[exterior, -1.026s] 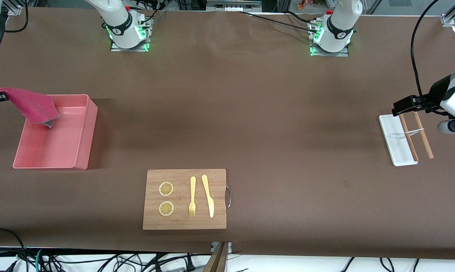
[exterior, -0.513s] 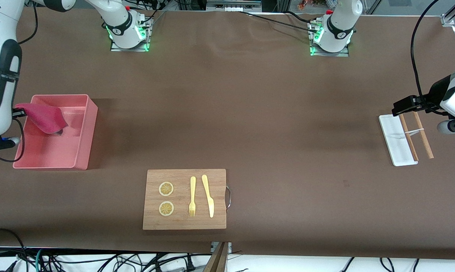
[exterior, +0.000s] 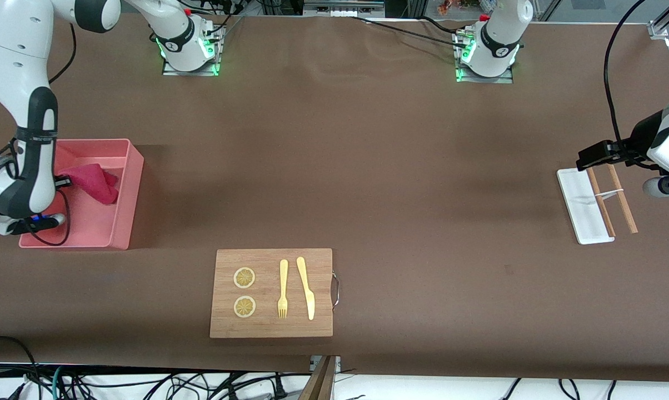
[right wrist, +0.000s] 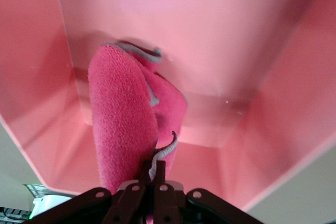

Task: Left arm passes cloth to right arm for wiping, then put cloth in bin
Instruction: 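Lower the cloth into the pink bin and open the right gripper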

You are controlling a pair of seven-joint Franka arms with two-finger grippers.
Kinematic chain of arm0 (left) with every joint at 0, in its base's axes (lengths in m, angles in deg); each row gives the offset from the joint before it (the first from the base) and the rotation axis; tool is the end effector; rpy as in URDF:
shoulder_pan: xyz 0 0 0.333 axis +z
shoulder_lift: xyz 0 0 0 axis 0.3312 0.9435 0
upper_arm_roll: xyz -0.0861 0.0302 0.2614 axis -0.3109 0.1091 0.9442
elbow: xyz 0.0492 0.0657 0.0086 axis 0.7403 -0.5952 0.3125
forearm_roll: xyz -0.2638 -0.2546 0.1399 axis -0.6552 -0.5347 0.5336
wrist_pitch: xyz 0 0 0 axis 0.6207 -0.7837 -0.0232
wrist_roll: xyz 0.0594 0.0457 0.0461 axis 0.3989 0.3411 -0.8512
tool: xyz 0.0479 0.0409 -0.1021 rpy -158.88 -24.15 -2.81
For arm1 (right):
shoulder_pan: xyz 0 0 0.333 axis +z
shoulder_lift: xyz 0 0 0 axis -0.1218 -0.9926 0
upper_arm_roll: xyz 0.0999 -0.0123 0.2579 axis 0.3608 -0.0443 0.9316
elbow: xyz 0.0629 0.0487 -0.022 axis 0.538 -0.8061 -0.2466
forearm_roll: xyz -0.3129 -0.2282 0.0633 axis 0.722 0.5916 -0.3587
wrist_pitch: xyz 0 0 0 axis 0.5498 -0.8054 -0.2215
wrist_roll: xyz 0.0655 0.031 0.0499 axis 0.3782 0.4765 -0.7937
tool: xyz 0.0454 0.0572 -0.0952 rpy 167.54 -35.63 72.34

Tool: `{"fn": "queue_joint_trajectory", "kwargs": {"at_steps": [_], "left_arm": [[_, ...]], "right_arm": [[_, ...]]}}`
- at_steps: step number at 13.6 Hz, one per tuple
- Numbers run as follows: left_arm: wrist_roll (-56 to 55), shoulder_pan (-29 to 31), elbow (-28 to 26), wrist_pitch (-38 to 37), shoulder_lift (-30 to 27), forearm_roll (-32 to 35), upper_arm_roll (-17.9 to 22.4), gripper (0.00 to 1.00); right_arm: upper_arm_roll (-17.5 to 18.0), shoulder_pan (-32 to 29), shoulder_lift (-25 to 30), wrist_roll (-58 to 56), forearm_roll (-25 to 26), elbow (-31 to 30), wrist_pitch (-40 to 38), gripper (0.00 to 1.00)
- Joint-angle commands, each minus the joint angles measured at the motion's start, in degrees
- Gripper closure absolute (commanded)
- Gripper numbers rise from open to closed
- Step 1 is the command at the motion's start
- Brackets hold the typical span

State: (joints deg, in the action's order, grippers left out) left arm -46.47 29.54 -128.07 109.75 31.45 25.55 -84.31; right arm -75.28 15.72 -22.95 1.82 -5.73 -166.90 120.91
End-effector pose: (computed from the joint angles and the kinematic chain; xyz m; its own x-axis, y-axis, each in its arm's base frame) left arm 0.5955 -0.0090 0.5362 0.9834 0.1374 -0.1182 0.1366 -0.9905 -0.0146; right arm 0.5833 -0.1972 0.2161 0.7910 0.1937 -0.5803 0.1753 -0.9805 -0.0884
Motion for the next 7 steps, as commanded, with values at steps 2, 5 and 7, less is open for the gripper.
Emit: {"fn": "queue_joint_trajectory", "kwargs": {"at_steps": [2, 5, 7], "left_arm": [[0.8, 0.1, 0.4, -0.1, 0.0, -0.8, 0.1, 0.0], [0.8, 0.1, 0.4, -0.1, 0.0, -0.8, 0.1, 0.0], [0.8, 0.1, 0.4, -0.1, 0.0, -0.8, 0.1, 0.0]], "right_arm": [[0.4, -0.5, -1.3, -0.3, -2.9, -1.0, 1.9, 1.0], [0.5, -0.4, -2.8, -0.2, -4.7, -1.2, 2.7, 0.46], [0.4, -0.2, -2.8, -0.3, -6.1, -0.9, 2.4, 0.0]]}}
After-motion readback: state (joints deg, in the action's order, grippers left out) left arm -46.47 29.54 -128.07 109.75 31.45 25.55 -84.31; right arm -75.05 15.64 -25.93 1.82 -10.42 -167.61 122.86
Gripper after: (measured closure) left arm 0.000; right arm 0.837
